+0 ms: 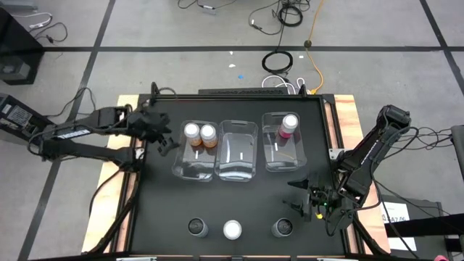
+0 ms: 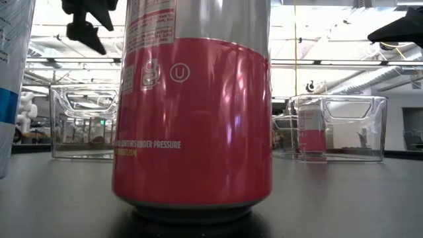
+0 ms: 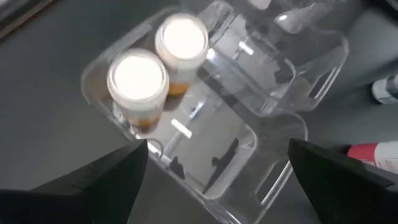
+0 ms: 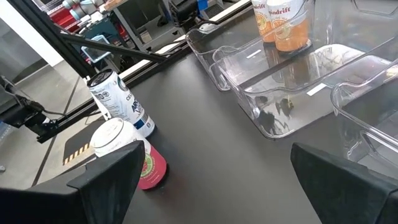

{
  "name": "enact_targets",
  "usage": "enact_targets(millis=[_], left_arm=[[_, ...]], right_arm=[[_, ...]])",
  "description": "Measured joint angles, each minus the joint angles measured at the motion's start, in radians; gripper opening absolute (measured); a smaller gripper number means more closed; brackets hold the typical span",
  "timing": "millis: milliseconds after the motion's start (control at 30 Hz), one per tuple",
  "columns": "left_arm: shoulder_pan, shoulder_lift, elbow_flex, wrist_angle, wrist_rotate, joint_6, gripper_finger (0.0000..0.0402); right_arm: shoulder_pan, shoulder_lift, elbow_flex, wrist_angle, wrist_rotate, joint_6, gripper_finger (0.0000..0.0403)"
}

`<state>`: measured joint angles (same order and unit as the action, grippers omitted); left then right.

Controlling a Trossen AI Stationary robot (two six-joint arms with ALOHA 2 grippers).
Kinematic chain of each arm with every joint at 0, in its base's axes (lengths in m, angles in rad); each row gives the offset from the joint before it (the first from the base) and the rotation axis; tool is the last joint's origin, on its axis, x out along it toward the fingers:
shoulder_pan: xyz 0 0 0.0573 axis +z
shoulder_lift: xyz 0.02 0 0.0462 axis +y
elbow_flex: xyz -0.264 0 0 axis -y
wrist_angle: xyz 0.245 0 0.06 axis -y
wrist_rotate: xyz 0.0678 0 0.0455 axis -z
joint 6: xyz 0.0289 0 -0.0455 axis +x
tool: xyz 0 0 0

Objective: Sort soda cans
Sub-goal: Put the right white/blue soda can into the middle transparent bin

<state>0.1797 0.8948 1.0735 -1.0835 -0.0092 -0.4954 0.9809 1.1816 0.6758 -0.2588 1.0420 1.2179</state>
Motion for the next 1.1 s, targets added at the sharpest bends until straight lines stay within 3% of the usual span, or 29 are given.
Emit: enact_targets(millis=[467,767,1100], left_arm=[[-0.506,0.009,-0.165,0.095,-0.310,-0.559,0.0395],[-0.749,0.065,-0.182,0.210,-0.480,-0.760,0.0395],[-0.921,0.185,-0.182,0.248,-0.516,-0.942,0.0395]], right_arm=[[0.000,0.000,0.000,0.000,0.000,0.000,0.0396],[0.000,0.000,0.000,0.000,0.000,0.000,0.0396],[0.000,0.000,0.000,-0.001,0.000,-0.006,0.0396]])
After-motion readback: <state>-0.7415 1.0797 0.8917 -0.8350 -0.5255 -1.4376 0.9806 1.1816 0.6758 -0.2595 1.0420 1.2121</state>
